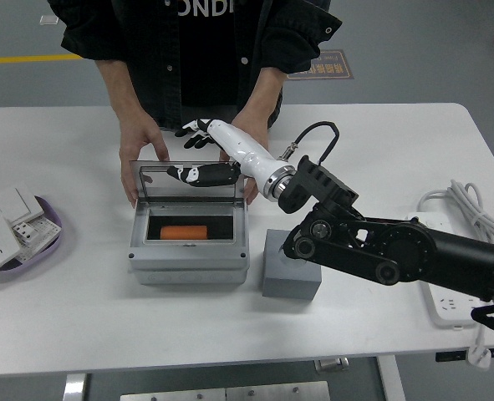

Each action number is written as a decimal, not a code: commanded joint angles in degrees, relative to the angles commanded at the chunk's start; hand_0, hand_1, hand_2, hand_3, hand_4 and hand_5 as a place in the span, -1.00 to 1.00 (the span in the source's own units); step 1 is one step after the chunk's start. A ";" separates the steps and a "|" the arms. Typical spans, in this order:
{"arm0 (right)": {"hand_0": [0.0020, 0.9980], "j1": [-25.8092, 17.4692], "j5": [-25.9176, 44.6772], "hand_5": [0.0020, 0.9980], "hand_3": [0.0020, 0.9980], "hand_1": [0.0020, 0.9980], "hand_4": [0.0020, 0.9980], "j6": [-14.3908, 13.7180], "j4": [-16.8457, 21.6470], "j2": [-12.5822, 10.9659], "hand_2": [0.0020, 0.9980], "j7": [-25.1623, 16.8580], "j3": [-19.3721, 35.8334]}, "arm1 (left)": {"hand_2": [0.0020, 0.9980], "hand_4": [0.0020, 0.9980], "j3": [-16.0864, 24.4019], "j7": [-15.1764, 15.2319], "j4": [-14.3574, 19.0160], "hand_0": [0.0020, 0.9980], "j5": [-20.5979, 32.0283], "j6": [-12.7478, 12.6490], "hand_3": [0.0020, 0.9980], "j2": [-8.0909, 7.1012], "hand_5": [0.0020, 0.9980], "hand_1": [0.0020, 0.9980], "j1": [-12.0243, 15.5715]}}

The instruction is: Pick up the cylinder from the cube,place it in the box,flap close box

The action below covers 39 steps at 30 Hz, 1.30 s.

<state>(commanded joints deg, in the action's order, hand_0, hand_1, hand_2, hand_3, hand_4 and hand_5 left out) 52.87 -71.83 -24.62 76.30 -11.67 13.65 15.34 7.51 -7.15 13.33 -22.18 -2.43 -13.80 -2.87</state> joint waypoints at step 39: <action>0.51 -13.97 8.90 -0.22 0.50 0.34 0.46 -0.80 18.68 -13.21 0.37 -5.42 8.15 | 0.23 0.37 1.92 0.20 -0.13 0.20 -0.64 -0.28 0.27 0.20 -0.61 0.25 0.86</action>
<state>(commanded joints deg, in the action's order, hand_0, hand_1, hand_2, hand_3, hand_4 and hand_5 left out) 38.90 -62.93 -25.42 94.98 -24.88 8.24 23.49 9.43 -6.95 13.20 -22.82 -2.71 -13.59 -2.00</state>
